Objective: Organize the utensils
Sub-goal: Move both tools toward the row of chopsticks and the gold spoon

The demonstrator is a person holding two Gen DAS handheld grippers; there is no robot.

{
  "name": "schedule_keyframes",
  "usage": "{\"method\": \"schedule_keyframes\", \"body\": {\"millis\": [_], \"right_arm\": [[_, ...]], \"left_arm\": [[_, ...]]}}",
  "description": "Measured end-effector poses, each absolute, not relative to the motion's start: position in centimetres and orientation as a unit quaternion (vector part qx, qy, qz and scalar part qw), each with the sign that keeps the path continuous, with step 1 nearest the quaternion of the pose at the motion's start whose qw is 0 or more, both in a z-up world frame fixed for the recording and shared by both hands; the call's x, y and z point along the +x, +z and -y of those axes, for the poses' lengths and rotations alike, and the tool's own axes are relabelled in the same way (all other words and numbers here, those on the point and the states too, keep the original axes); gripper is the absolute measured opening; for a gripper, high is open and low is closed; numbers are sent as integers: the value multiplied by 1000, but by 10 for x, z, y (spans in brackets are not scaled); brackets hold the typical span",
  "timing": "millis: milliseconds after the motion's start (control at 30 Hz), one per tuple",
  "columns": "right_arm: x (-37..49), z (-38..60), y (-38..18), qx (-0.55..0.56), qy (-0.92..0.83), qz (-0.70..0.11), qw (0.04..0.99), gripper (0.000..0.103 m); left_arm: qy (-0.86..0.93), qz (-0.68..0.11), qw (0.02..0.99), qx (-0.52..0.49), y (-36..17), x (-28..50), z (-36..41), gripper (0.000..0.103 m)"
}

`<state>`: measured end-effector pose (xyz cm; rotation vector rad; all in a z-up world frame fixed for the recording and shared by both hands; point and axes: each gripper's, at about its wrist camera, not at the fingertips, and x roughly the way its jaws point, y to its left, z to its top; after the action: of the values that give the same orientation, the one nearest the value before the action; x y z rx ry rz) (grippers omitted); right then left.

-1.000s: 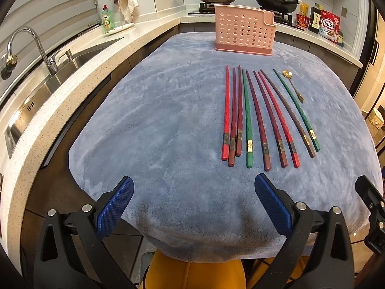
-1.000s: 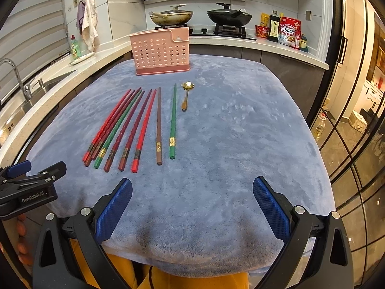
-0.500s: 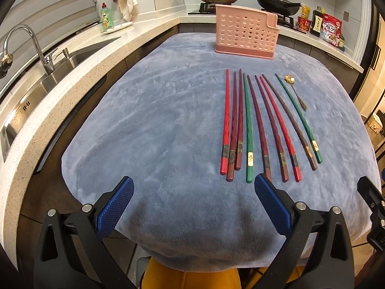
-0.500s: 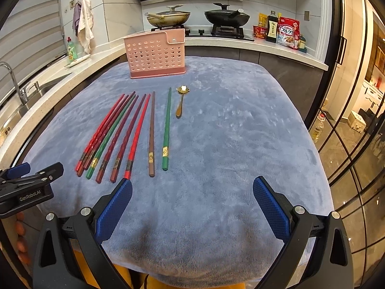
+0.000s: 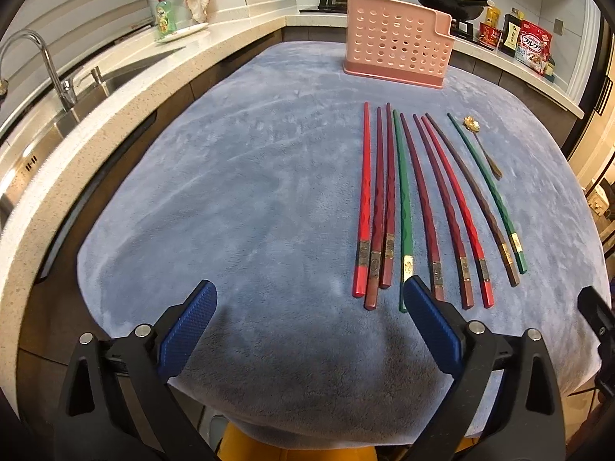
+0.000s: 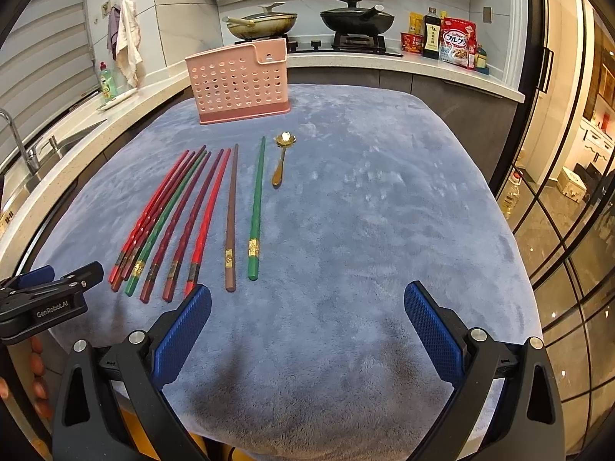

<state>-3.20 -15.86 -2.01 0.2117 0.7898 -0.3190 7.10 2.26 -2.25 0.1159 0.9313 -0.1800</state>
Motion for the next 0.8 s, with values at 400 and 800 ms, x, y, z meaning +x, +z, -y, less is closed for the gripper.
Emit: {"method": "schedule_keyframes", "body": {"millis": [400, 800], "right_arm": [[-14, 162, -23, 105, -150, -389, 903, 96], [5, 163, -27, 106, -145, -398, 899, 96]], "left_arm": [[-80, -458, 884, 49, -35, 97, -23, 85], [-96, -467, 877, 64, -47, 114, -15, 78]]}}
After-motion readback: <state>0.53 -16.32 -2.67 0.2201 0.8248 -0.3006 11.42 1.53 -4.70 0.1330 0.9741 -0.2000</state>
